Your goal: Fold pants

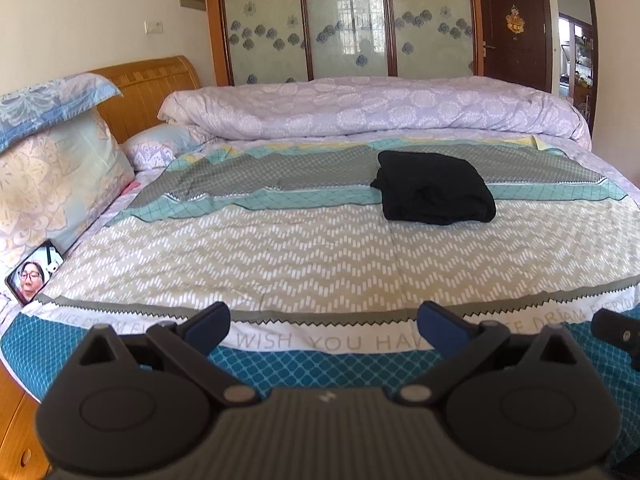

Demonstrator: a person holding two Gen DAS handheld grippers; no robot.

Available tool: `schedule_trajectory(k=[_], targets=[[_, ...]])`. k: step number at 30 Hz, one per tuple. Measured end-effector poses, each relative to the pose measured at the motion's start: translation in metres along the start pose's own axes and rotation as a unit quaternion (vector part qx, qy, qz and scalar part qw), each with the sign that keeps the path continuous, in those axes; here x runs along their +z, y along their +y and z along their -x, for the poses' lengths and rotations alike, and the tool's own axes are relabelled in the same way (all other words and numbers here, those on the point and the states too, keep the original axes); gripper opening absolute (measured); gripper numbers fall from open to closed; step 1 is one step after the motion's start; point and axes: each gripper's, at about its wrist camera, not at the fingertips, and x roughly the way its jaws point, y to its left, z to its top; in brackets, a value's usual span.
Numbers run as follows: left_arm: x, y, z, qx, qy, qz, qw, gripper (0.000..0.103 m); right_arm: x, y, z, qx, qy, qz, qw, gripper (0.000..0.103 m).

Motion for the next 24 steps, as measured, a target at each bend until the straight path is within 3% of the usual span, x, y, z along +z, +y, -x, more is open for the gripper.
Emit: schedule_trajectory(k=[6,16,24], targets=[[-0.002,-0.003,-0.009,-0.007,0.031,-0.001,0.9995,0.103,0.000,-0.001,-0.003,0.014,0.025,-0.001,1.000,0.103],[-0.004,-0.014,-0.010,-0.012,0.045,-0.026,0.9986,0.103,-0.002,-0.001,-0.004,0.028,0.039,0.003,0.999,0.103],[-0.006,-0.014,-0.018,0.007,0.073,-0.028,0.9969,0.103,-0.001,-0.005,-0.005,0.030,0.047,-0.001,0.998,0.103]])
